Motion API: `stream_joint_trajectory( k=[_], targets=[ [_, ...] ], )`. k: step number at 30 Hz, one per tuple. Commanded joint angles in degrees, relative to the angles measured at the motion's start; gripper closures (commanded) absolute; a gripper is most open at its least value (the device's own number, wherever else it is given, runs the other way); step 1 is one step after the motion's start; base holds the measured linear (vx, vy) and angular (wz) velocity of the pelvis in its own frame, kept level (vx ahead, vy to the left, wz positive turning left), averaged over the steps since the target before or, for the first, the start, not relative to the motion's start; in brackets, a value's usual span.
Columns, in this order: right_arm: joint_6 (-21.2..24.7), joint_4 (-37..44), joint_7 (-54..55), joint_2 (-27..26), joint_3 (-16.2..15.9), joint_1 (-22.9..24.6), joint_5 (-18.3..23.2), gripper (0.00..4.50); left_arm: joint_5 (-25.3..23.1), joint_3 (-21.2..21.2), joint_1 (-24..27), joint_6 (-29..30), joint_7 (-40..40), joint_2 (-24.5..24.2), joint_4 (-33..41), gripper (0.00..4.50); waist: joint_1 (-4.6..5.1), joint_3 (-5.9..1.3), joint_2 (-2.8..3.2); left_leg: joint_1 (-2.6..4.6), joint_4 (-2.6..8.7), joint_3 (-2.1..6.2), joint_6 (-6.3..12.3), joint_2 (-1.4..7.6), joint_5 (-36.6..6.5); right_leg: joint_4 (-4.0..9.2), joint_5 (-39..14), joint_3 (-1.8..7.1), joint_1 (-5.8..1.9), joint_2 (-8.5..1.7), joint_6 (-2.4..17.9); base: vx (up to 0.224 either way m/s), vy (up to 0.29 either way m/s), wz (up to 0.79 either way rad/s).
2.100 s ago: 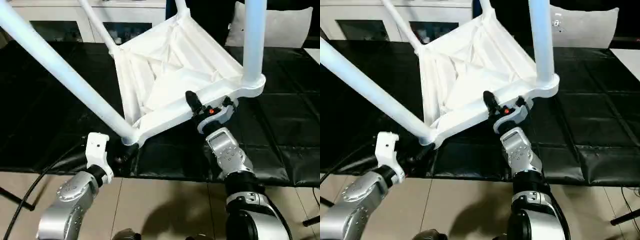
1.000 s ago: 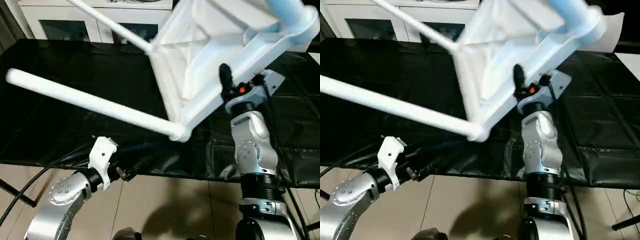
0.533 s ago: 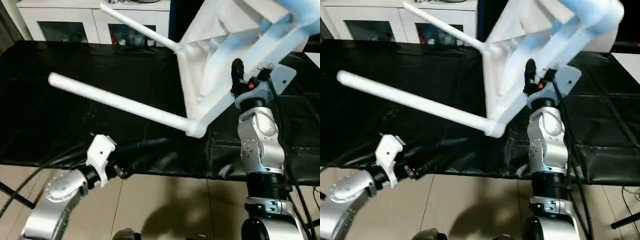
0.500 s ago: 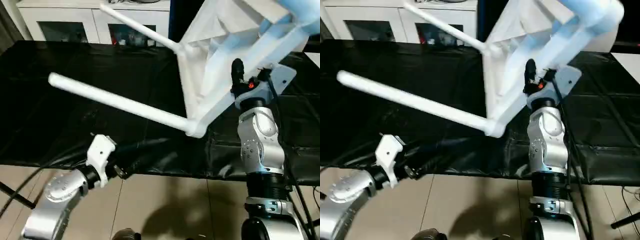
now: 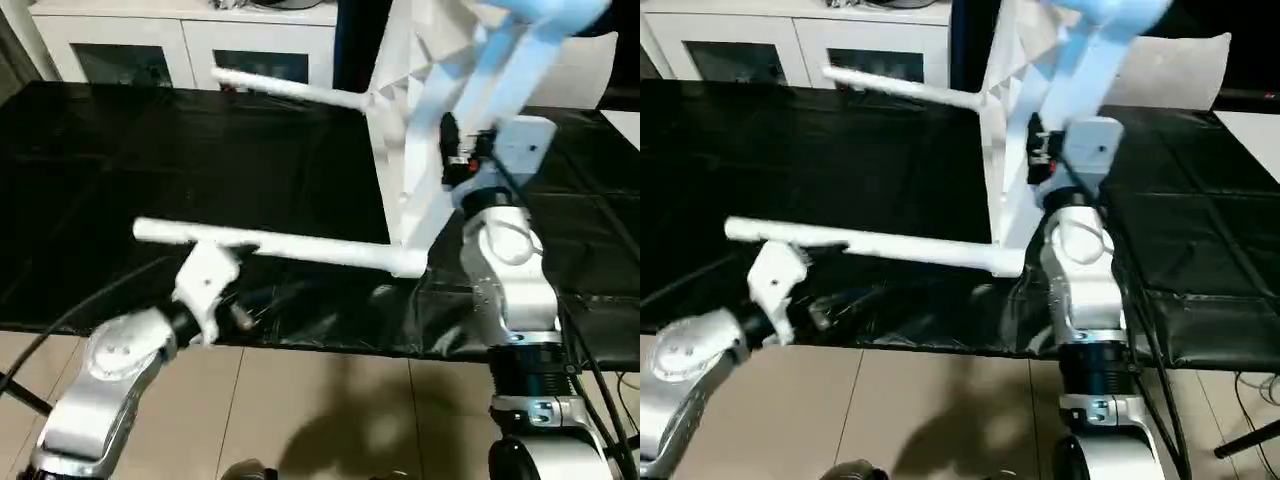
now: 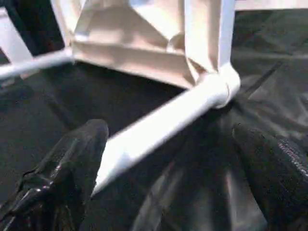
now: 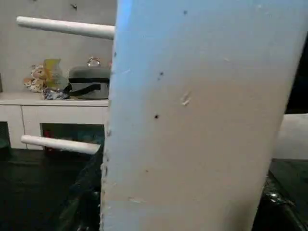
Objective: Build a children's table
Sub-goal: Flip table
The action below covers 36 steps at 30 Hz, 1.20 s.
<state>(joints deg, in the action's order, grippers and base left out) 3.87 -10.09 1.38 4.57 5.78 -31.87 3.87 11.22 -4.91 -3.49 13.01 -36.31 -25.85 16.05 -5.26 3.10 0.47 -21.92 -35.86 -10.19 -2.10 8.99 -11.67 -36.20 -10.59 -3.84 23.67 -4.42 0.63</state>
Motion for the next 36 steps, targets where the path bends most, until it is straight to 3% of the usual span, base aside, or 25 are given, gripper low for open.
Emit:
stream_joint_trajectory(
  k=[1, 8, 11, 12, 15, 17, 21, 22, 24, 26, 27, 31, 33, 36],
  targets=[
    [1.4, 0.6, 0.7, 0.2, 0.2, -1.2, -0.9, 2.52, -0.7, 0.1, -1.2, 1.4, 0.5, -0.7, 1.9, 0.00, 0.38, -3.78, -0.04, 1.09, 5.01, 1.28, -1.00, 3.41, -9.2, 3.67, -8.6, 3.21, -2.71, -3.53, 8.1, 0.000, 0.000, 0.00],
    [4.5, -2.3, -0.1, -0.1, -1.4, -2.7, -1.1, 2.52, -7.4, 0.7, -7.4, 1.0, 4.8, -2.4, 2.7, 0.00, 0.80, -3.48, -0.45, 1.22, 5.23, 1.37, -1.89, 3.40, -11.9, 4.21, -13.1, 3.22, -2.56, -3.42, 7.0, 0.000, 0.000, 0.00],
    [5.6, -3.9, 0.0, -0.3, -2.6, -3.1, -2.1, 2.52, -9.2, 1.9, -10.2, 0.3, 7.2, -2.5, 1.9, 0.00, 0.84, -3.41, -0.39, 1.42, 5.33, 1.57, -3.14, 3.36, -13.7, 4.27, -15.2, 3.19, -2.47, -3.52, 6.5, 0.000, 0.000, 0.00],
    [6.0, -4.7, 0.0, -0.4, -3.2, -3.2, -2.7, 1.99, -10.1, 2.2, -11.4, 0.1, 8.0, -2.9, 1.7, 0.00, 0.90, -3.36, -0.39, 1.34, 5.38, 1.60, -3.31, 3.34, -14.1, 4.32, -15.6, 3.18, -2.54, -3.53, 6.5, 0.000, 0.000, 0.00],
    [6.8, -6.0, -0.3, -0.7, -3.6, -3.1, -2.8, 1.84, -13.3, 1.4, -12.7, -0.9, 8.5, -4.3, 1.4, 0.00, 1.10, -3.14, -0.48, 1.85, 5.54, 1.82, -4.04, 3.29, -18.4, 4.99, -21.3, 3.28, -2.20, -3.79, 5.5, 0.000, 0.000, 0.00],
    [7.2, -6.5, -0.4, -0.8, -3.6, -2.9, -2.6, 1.46, -14.6, 1.2, -13.1, -1.4, 9.1, -4.6, 1.2, 0.00, 1.17, -3.38, -0.44, 1.77, 5.54, 1.87, -4.13, 3.36, -17.7, 4.83, -19.7, 3.30, -2.26, -3.78, 5.8, 0.000, 0.000, 0.00],
    [8.0, -7.2, -1.1, -0.7, -3.4, -2.3, -2.1, 1.35, -15.2, 2.1, -15.5, -2.2, 11.7, -3.1, 1.3, 0.00, 0.92, -3.62, -0.48, 1.59, 5.39, 1.71, -3.93, 3.40, -15.0, 4.29, -14.2, 3.32, -2.49, -3.65, 7.2, 0.000, 0.000, 0.00],
    [8.0, -7.4, -1.2, -0.6, -3.4, -2.1, -2.1, 1.05, -15.6, 2.3, -16.4, -2.5, 12.3, -3.1, 1.4, 0.00, 0.86, -3.64, -0.49, 1.59, 5.39, 1.71, -3.87, 3.40, -14.7, 4.25, -13.8, 3.31, -2.54, -3.65, 7.4, 0.000, 0.000, 0.00],
    [8.1, -7.7, -1.4, -0.5, -3.5, -1.8, -2.2, 0.97, -16.1, 2.2, -17.2, -2.8, 12.5, -3.3, 1.6, 0.00, 0.78, -3.68, -0.59, 1.39, 5.37, 1.70, -3.65, 3.35, -13.8, 4.11, -12.5, 3.29, -2.73, -3.69, 7.8, 0.000, 0.000, 0.00],
    [8.2, -7.9, -1.6, -0.4, -3.7, -1.6, -2.2, 0.92, -16.2, 2.1, -17.4, -2.9, 12.2, -3.5, 1.8, 0.00, 0.77, -3.68, -0.63, 1.37, 5.29, 1.70, -3.50, 3.35, -13.4, 4.06, -12.5, 3.28, -2.78, -3.78, 7.9, 0.000, 0.000, 0.00],
    [8.2, -8.1, -1.6, -0.4, -3.8, -1.4, -2.3, 0.54, -16.4, 2.0, -17.4, -2.9, 12.1, -3.7, 1.9, 0.00, 0.84, -3.66, -0.91, 1.25, 5.27, 1.65, -3.22, 3.35, -13.0, 4.06, -12.9, 3.28, -2.84, -3.82, 8.0, 0.000, 0.000, 0.00],
    [8.0, -9.4, -1.7, -0.3, -4.0, -1.1, -2.6, 0.52, -18.2, 1.6, -17.1, -3.7, 12.6, -4.4, 2.0, 0.00, 0.89, -3.63, -0.78, 1.38, 5.23, 1.59, -3.08, 3.37, -13.2, 4.24, -14.0, 3.30, -2.66, -3.80, 7.9, 0.000, 0.000, 0.00],
    [8.0, -11.4, -1.2, -0.2, -3.7, -1.1, -2.8, 0.13, -20.8, 1.7, -17.2, -5.8, 14.1, -4.8, 1.9, 0.00, 0.97, -3.59, -0.73, 1.39, 5.28, 1.68, -3.22, 3.44, -13.8, 4.32, -14.5, 3.25, -2.64, -3.78, 7.8, 0.000, 0.000, 0.00],
    [7.5, -12.9, -1.6, -0.1, -3.4, -1.2, -2.5, 0.13, -22.1, 1.7, -17.5, -7.3, 14.8, -5.3, 1.7, 0.00, 0.93, -3.61, -0.72, 1.45, 5.24, 1.63, -3.20, 3.43, -14.0, 4.33, -14.4, 3.27, -2.55, -3.81, 8.0, 0.000, 0.000, 0.00]
  ],
)
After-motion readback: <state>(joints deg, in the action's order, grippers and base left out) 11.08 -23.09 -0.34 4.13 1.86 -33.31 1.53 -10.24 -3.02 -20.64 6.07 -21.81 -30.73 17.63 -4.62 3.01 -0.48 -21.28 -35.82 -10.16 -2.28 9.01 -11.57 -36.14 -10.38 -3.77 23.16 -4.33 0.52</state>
